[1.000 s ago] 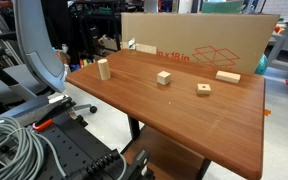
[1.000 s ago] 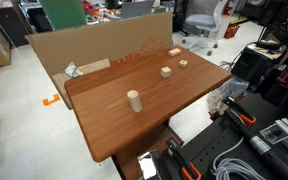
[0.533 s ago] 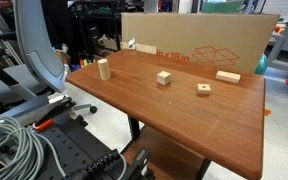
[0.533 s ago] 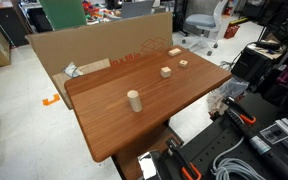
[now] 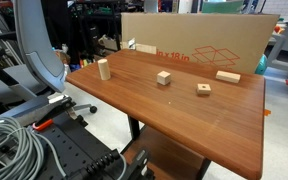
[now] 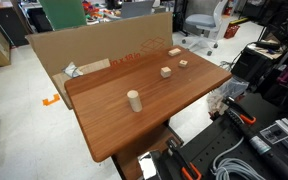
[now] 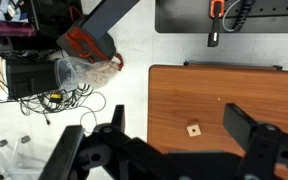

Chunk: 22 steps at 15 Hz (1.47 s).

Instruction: Pick up the object from the table and put it on top of the other objects

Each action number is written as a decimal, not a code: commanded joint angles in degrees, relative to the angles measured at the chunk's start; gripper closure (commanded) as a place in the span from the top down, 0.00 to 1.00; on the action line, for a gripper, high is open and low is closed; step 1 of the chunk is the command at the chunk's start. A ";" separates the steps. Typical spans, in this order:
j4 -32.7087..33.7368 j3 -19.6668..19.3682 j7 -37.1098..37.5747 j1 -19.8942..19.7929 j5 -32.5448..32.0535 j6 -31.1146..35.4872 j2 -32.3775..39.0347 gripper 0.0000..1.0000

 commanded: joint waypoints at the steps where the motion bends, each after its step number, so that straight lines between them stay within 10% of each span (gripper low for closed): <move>1: 8.38 -2.66 -8.24 1.85 0.57 0.31 10.72 1.00; 11: 20.75 -2.74 -28.54 -0.65 19.92 3.88 34.62 1.00; 22: 30.74 -2.76 -21.39 -0.14 15.10 7.22 50.68 1.00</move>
